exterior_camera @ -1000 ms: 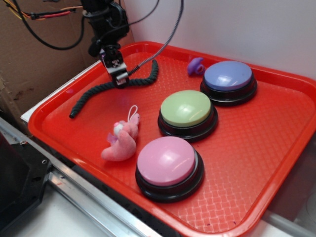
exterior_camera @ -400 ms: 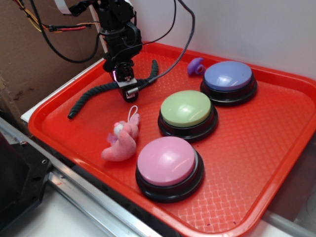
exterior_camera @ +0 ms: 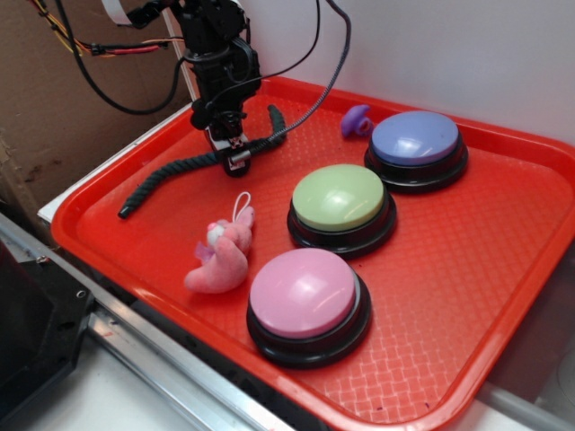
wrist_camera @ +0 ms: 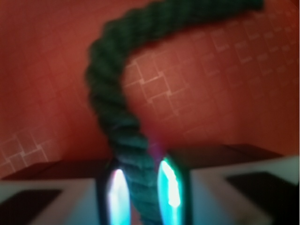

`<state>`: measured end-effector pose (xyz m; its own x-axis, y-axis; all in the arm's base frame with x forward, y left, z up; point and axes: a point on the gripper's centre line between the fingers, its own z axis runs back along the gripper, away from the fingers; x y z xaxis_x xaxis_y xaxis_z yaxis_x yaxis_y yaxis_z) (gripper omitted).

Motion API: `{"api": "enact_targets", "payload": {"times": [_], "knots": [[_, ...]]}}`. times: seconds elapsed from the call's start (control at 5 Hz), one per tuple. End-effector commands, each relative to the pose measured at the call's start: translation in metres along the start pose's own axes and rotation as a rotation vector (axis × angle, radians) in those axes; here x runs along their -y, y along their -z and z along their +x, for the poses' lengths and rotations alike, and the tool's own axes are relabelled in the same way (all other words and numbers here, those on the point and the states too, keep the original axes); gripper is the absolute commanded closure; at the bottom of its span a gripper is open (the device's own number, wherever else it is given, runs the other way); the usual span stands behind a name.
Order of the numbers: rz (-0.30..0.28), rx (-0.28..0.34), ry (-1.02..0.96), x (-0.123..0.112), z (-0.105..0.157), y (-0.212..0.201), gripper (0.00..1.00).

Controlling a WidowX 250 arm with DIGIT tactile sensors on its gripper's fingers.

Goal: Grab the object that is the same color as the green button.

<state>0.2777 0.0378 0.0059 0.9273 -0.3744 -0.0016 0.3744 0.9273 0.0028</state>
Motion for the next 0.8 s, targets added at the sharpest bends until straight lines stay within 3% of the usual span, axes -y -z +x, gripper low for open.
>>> {"api": "enact_targets", "payload": {"times": [0.0, 0.2, 0.4, 0.6], "knots": [[0.038, 0.038, -0.007, -0.001, 0.002, -0.016, 1.00], [0.033, 0.075, -0.058, 0.001, -0.001, -0.041, 1.00], [0.009, 0.066, -0.183, 0.002, -0.004, -0.080, 1.00], [-0.001, 0.113, -0.355, 0.001, -0.014, -0.129, 1.00]]}}
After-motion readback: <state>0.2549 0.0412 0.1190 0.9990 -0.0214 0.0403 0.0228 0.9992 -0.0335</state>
